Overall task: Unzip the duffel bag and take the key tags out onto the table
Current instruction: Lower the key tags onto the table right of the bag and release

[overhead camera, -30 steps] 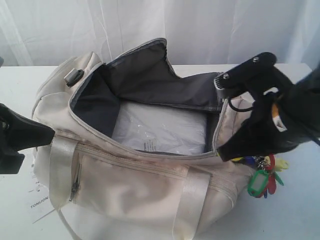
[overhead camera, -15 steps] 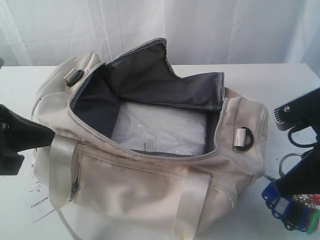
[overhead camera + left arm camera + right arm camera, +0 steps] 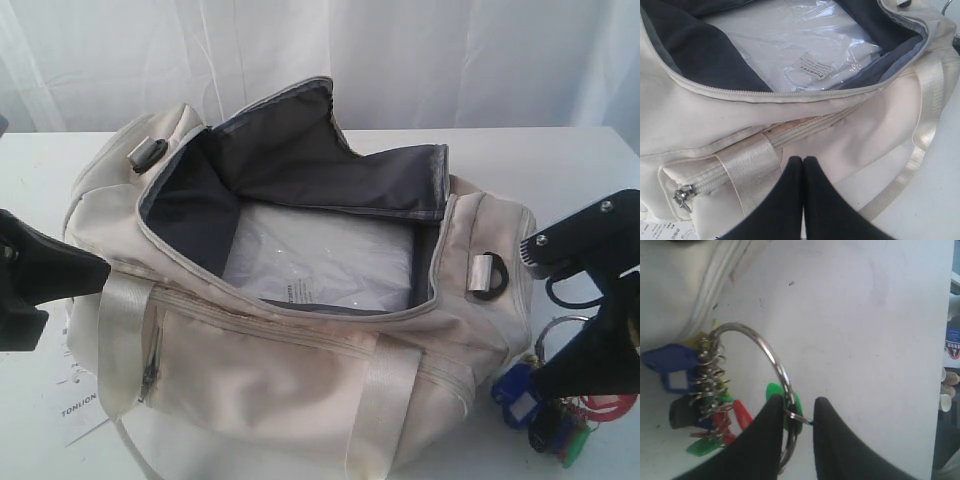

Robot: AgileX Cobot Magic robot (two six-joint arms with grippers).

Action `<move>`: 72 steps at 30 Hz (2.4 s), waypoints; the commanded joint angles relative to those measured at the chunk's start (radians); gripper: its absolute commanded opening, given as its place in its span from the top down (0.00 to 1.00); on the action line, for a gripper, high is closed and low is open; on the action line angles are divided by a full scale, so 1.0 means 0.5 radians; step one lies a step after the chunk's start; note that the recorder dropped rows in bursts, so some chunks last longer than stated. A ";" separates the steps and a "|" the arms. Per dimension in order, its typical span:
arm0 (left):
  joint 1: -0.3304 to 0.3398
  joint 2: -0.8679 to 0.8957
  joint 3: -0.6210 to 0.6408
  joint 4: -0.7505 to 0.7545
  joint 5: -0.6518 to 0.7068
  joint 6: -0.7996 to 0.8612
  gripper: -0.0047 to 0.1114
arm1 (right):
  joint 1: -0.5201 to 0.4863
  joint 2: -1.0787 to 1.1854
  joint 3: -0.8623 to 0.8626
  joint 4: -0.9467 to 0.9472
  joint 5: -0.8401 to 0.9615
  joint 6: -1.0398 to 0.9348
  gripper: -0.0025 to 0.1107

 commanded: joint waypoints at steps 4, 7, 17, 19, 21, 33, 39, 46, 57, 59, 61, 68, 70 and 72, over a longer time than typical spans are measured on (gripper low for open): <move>0.003 -0.016 0.018 -0.070 0.035 -0.009 0.96 | -0.005 0.269 -0.056 -0.074 -0.235 0.153 0.98; 0.003 -0.016 0.018 -0.070 0.035 -0.009 0.96 | -0.005 0.414 -0.056 -0.023 -0.346 0.172 0.98; 0.003 -0.016 0.018 -0.075 0.035 -0.001 0.96 | -0.005 0.849 -0.139 0.027 -0.888 0.213 0.98; 0.003 -0.016 0.018 -0.075 0.035 -0.001 0.96 | -0.005 0.910 -0.223 0.027 -0.902 0.213 0.98; 0.003 -0.016 0.018 -0.075 0.035 -0.001 0.96 | -0.005 0.969 -0.317 0.023 -0.898 0.213 0.98; 0.003 -0.016 0.018 -0.075 0.031 -0.001 0.96 | -0.005 1.170 -0.638 0.040 -0.872 0.210 0.98; 0.003 -0.016 0.018 -0.075 0.028 -0.001 0.96 | -0.005 1.062 -0.643 0.052 -0.515 0.131 0.82; 0.003 -0.016 0.018 -0.075 0.023 -0.001 0.96 | -0.005 0.663 -0.643 0.555 -0.487 -0.416 0.44; 0.003 -0.016 0.018 -0.078 0.023 -0.001 0.96 | -0.005 0.028 -0.585 1.294 -0.416 -1.135 0.66; 0.003 -0.016 0.018 -0.078 0.023 -0.001 0.96 | -0.005 -0.060 -0.525 1.529 -0.453 -1.379 0.97; 0.003 -0.016 0.018 -0.078 0.023 -0.001 0.96 | -0.005 -0.140 -0.453 1.693 -0.523 -1.512 0.98; 0.003 -0.016 0.018 -0.078 0.020 0.048 0.96 | -0.005 -0.329 -0.282 1.737 -0.559 -1.578 0.98; 0.003 -0.016 0.018 -0.074 0.008 0.098 0.96 | -0.005 -0.336 -0.281 1.737 -0.530 -1.578 0.98; 0.003 -0.016 0.018 -0.033 -0.019 0.203 0.96 | -0.005 -0.335 -0.281 1.737 -0.534 -1.578 0.98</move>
